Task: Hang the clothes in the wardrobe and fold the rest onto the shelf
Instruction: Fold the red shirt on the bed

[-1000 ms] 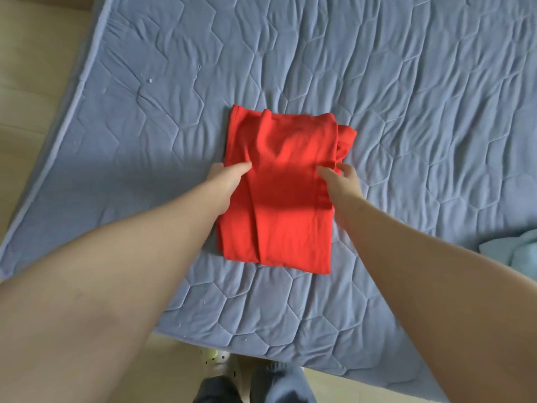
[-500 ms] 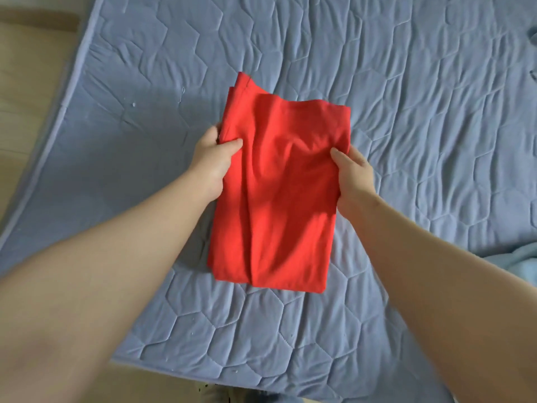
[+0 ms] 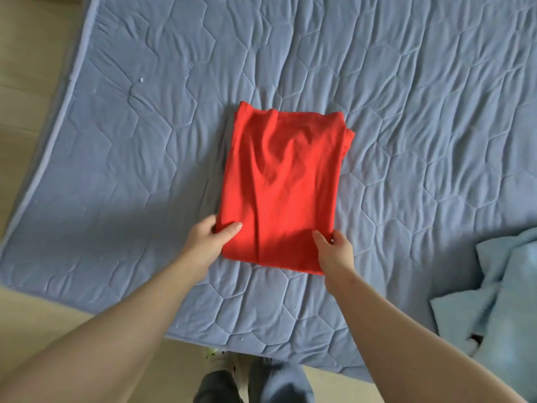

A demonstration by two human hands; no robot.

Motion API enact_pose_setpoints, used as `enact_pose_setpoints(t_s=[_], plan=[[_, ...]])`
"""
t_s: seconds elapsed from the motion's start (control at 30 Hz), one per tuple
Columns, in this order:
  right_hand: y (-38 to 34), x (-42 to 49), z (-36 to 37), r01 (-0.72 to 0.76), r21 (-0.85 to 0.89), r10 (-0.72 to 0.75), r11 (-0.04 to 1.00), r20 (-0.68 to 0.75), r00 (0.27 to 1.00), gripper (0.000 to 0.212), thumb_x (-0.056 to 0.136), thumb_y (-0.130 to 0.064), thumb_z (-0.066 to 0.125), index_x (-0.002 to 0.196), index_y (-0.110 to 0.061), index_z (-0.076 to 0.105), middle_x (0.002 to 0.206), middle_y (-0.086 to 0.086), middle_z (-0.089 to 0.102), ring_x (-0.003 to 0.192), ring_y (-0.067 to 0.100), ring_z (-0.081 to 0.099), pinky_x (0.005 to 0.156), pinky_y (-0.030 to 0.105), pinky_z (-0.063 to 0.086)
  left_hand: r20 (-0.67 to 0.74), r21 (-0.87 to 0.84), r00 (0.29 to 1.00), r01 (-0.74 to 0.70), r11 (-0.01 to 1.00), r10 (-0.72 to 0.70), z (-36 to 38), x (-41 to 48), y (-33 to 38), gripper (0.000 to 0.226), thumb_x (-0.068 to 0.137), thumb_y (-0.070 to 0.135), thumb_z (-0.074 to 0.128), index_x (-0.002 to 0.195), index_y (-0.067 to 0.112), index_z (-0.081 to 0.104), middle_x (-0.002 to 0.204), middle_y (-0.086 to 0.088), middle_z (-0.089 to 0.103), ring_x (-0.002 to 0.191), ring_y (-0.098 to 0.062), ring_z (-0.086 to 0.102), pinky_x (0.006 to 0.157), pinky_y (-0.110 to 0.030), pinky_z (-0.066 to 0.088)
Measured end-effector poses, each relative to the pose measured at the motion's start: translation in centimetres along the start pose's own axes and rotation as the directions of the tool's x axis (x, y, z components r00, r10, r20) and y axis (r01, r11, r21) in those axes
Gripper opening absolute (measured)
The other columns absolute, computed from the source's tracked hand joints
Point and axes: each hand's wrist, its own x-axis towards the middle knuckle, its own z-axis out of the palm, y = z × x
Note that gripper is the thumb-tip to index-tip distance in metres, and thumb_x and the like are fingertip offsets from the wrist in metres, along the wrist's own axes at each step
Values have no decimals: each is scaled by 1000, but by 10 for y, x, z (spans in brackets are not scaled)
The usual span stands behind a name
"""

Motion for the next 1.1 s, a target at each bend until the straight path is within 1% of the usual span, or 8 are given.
enact_pose_setpoints(t_s=[0.13,0.27,0.37,0.5,0.63,0.73,1.0,1.1], plan=[[2,2,-14,-15,-9,16,1000,61,998,16,92,-19,56,81,-7,53,71,1,47,62,12,41,54,24,33,-127,43,985,-112,993,117,-9,2,0,14,75,17,76,70,20,63,67,6,64,59,-5,55,57,-21,46],[12,3,-19,-29,-46,33,999,77,997,21,91,-15,56,73,-10,49,69,2,43,59,12,37,54,26,32,-109,598,982,-57,800,151,-16,11,-9,43,72,41,75,62,16,42,61,2,51,68,-25,54,53,-32,31],[18,1,-11,-86,-24,86,996,39,996,7,90,-10,54,88,-5,57,77,4,50,64,13,43,55,26,34,-103,717,994,58,695,23,-5,17,-2,52,73,61,64,85,13,47,96,-9,61,101,-31,59,68,-30,35],[10,5,-5,-69,55,70,996,-12,997,36,86,-27,63,117,-15,48,104,2,52,89,16,51,75,28,44,-9,249,991,133,959,-135,10,24,7,63,79,59,59,124,17,46,115,8,52,98,-14,54,80,-25,36],[-19,18,6,-1,48,-2,999,64,998,63,87,-35,61,139,-12,33,123,5,50,102,15,48,99,34,39,99,-60,979,183,981,-176,16,38,18,76,71,55,70,132,17,43,132,-4,54,115,-22,56,102,-42,42],[-52,35,11,15,165,-26,986,61,998,63,88,-30,62,139,-10,32,118,4,50,94,13,49,84,28,42,145,-192,961,262,946,-236,21,56,38,88,66,60,70,137,19,39,137,-7,50,122,-27,51,105,-48,37],[-64,22,1,-228,203,152,952,333,931,13,81,-9,67,92,-14,61,63,2,66,48,12,62,49,23,54,322,-103,917,280,954,-234,18,42,45,31,76,30,72,104,18,65,80,-2,74,73,-17,71,70,-32,52],[-71,9,-12,-223,297,94,929,393,915,18,80,2,58,82,-15,60,53,-5,66,45,7,62,44,16,50,339,-203,928,232,951,-154,4,27,54,12,80,13,66,92,16,66,71,-1,73,63,-14,70,69,-32,52]])
